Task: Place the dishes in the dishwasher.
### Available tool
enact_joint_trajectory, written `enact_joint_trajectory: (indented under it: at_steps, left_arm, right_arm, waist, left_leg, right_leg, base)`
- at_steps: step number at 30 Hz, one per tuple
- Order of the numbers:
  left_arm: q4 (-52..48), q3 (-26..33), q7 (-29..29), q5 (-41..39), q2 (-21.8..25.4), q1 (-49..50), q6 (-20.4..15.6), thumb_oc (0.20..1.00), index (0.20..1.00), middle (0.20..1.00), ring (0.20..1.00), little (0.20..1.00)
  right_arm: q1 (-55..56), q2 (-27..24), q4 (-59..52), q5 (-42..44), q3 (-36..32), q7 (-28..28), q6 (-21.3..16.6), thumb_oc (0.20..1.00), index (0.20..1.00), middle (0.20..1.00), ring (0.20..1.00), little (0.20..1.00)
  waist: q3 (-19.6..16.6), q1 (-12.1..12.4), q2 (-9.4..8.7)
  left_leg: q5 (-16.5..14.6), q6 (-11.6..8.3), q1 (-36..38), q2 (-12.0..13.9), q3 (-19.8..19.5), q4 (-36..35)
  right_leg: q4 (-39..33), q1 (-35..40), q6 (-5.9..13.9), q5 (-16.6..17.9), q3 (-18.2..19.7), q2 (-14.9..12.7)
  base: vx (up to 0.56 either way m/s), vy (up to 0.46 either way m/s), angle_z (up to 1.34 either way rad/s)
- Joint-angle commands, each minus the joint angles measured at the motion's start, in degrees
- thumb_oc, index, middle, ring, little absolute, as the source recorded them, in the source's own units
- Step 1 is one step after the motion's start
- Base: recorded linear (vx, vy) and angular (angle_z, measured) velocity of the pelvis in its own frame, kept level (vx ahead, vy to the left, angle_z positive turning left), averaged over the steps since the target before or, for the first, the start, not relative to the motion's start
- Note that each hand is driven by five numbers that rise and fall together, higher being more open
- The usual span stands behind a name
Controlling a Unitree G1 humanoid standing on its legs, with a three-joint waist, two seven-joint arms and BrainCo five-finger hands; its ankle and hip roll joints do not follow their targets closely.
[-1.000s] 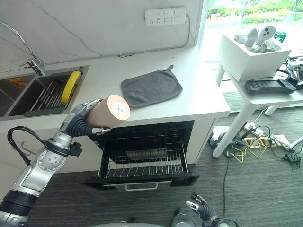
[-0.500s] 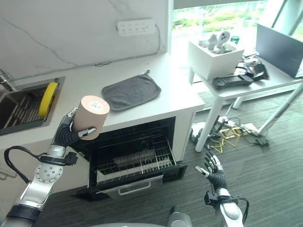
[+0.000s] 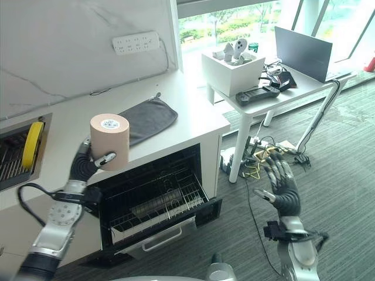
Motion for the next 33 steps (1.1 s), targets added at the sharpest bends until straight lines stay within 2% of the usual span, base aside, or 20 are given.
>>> enact_joint_trajectory:
  at_steps: [1,3,5,10,11,15,16,19,24,30,33]
  left_arm:
    - [1.07,-0.23,-2.90,-4.42,3.24,-3.96,0.16,0.200,0.200,0.200,0.200,0.200]
    - [1.46,-1.71,-3.06,-5.33,2.36,-4.11,0.29,0.200,0.200,0.200,0.200,0.200]
    - [1.71,-3.12,-1.55,-1.31,1.86,-4.86,-1.18,0.200,0.200,0.200,0.200,0.200]
    - [-2.52,-3.46,1.91,5.25,2.59,-4.99,-3.03,0.200,0.200,0.200,0.200,0.200]
    - [-5.56,-3.11,3.47,7.57,3.48,-5.37,-2.63,0.200,0.200,0.200,0.200,0.200]
    - [-7.13,-3.01,4.46,9.88,4.25,-5.91,-2.59,0.200,0.200,0.200,0.200,0.200]
    - [-8.77,-3.02,5.11,12.16,5.12,-6.66,-2.09,0.200,0.200,0.200,0.200,0.200]
    - [-10.40,-2.82,5.19,13.28,6.02,-7.12,-1.30,0.200,0.200,0.200,0.200,0.200]
    - [-11.24,-2.95,6.02,19.01,7.62,-7.57,-1.64,0.200,0.200,0.200,0.200,0.200]
    - [-10.06,-5.84,6.55,21.43,8.17,-9.94,-1.58,0.200,0.200,0.200,0.200,0.200]
    - [-9.79,-6.37,7.67,24.55,8.31,-10.75,-1.96,0.200,0.200,0.200,0.200,0.200]
  right_arm:
    - [-3.03,0.47,-2.49,3.36,1.33,5.85,1.59,1.000,1.000,1.000,1.000,1.000]
    - [-4.84,0.37,-3.65,4.09,3.50,6.15,3.81,1.000,1.000,1.000,1.000,1.000]
    - [-7.21,0.58,-4.63,4.33,6.22,6.00,7.21,1.000,1.000,1.000,1.000,1.000]
    - [-9.84,1.08,-7.28,3.64,8.83,4.30,8.81,1.000,1.000,1.000,1.000,1.000]
    - [-11.61,1.04,-9.02,2.79,9.79,2.52,8.99,1.000,1.000,1.000,1.000,1.000]
    - [-13.48,0.84,-10.19,1.39,10.47,0.77,10.19,1.000,1.000,1.000,1.000,1.000]
    - [-15.82,0.20,-10.51,0.97,11.26,-1.27,13.15,1.000,1.000,1.000,1.000,1.000]
    - [-17.67,-0.25,-10.56,0.33,11.82,-2.90,14.97,1.000,1.000,1.000,1.000,1.000]
    - [-20.30,-0.60,-10.04,5.98,11.96,-2.26,18.33,1.000,1.000,1.000,1.000,1.000]
    - [-23.86,0.09,-9.41,6.70,14.45,-0.38,22.49,1.000,1.000,1.000,1.000,1.000]
    - [-25.14,0.22,-9.22,6.61,15.24,-0.60,23.26,1.000,1.000,1.000,1.000,1.000]
  waist:
    - [-1.00,0.98,-3.71]
    - [-1.16,1.80,-3.92]
    - [-1.26,2.80,-4.06]
    - [-1.20,4.76,-4.10]
    - [-1.14,5.89,-4.07]
    - [-1.21,6.83,-4.05]
    - [-1.34,7.97,-4.03]
    - [-1.70,8.96,-4.06]
    - [-1.86,10.26,-4.27]
    - [-2.12,11.38,-4.39]
    - [-2.16,11.62,-4.40]
  left_leg:
    - [-1.84,0.72,-2.18,1.08,-3.68,5.05]
    - [-1.58,0.58,-2.19,1.09,-4.19,4.70]
    - [-1.17,0.37,-1.96,1.23,-4.70,4.18]
    - [-0.44,-0.12,-1.97,1.39,-5.97,3.51]
    - [-0.18,-0.43,-1.93,1.54,-6.83,3.25]
    - [-0.03,-0.66,-1.99,1.61,-7.79,3.07]
    - [0.07,-0.90,-2.22,1.62,-8.87,2.99]
    - [0.48,-1.09,-2.60,1.67,-9.66,2.69]
    - [0.82,-1.44,-2.56,1.82,-11.05,2.35]
    - [1.32,-1.54,-2.19,1.87,-11.90,1.37]
    - [1.49,-1.56,-2.11,1.86,-12.01,1.02]
  right_leg:
    - [-0.03,7.16,6.58,-2.32,-1.74,-7.59]
    - [-0.29,7.54,6.43,-2.31,-2.34,-7.52]
    - [-0.61,8.15,6.26,-2.25,-3.27,-7.52]
    - [-1.58,9.27,6.08,-2.08,-4.97,-7.38]
    - [-1.83,9.84,5.96,-2.16,-5.77,-7.26]
    - [-2.02,10.25,5.83,-2.26,-6.29,-7.13]
    - [-2.25,10.60,5.62,-2.39,-6.70,-7.00]
    - [-2.62,10.71,5.37,-2.24,-7.01,-6.81]
    - [-2.48,11.38,5.02,-2.47,-7.50,-6.57]
    - [-2.46,11.98,4.98,-2.54,-7.95,-6.69]
    - [-2.57,12.10,5.03,-2.48,-8.08,-6.71]
  base:
    - [-0.03,-0.055,0.04]
    - [-0.03,-0.051,0.05]
    - [0.00,-0.049,0.14]
    - [-0.01,-0.048,0.16]
    - [-0.01,-0.052,0.19]
    - [-0.01,-0.033,0.22]
    - [-0.02,-0.037,0.19]
    - [-0.01,-0.027,0.14]
    - [0.01,-0.021,0.15]
    - [0.02,-0.001,0.18]
    - [0.00,-0.001,0.07]
